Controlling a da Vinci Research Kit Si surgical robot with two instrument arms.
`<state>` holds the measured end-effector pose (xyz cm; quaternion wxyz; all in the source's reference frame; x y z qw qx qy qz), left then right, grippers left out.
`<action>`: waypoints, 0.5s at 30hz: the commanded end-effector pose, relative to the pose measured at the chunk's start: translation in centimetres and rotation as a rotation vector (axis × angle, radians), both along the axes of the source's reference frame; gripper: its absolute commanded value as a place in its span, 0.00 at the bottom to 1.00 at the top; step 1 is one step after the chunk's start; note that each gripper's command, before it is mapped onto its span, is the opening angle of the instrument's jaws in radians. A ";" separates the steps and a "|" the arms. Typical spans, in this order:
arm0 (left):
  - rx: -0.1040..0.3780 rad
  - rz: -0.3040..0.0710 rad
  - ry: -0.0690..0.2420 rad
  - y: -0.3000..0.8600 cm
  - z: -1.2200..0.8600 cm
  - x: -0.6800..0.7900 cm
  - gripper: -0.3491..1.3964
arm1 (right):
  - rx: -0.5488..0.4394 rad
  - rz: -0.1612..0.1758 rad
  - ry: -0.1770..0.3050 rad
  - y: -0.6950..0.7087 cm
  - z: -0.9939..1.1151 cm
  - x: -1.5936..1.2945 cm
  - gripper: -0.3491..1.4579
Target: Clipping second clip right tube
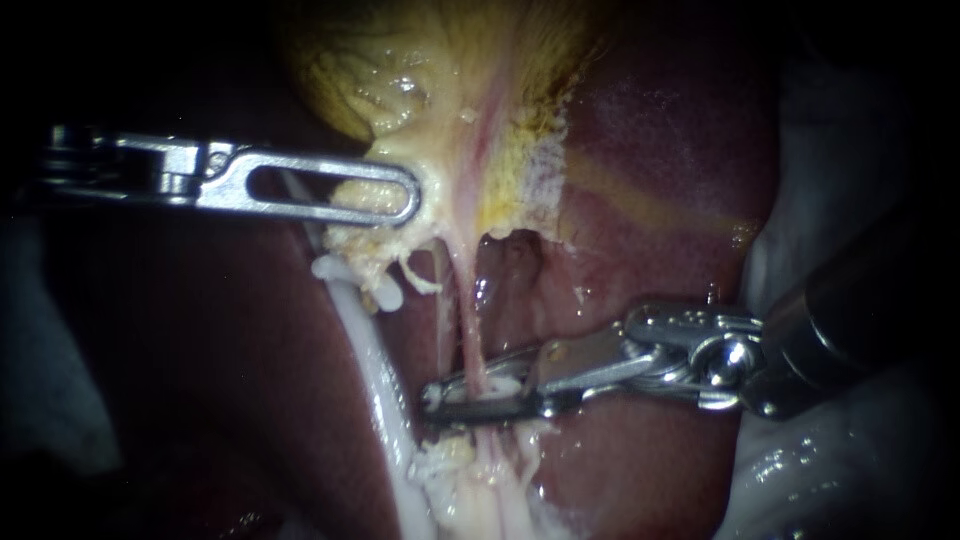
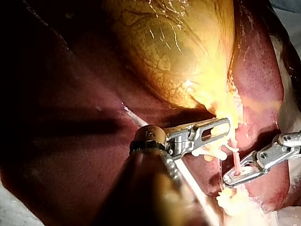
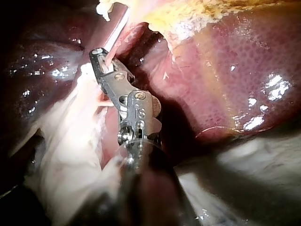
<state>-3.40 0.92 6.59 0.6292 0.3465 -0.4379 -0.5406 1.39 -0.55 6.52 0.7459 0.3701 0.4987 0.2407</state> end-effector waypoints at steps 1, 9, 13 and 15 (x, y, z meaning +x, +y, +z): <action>0.000 0.000 0.000 0.00 0.00 0.00 0.00 | 0.007 -0.001 -0.002 0.00 0.00 -0.01 0.00; 0.000 0.001 -0.001 0.01 0.02 0.01 0.00 | 0.008 -0.002 -0.001 0.01 -0.01 -0.03 0.00; 0.000 0.001 0.000 0.01 0.02 0.00 0.00 | 0.009 -0.001 -0.001 0.03 -0.03 -0.04 0.00; 0.000 0.001 0.000 0.01 0.02 0.01 0.00 | 0.010 -0.001 -0.001 0.04 -0.03 -0.04 0.00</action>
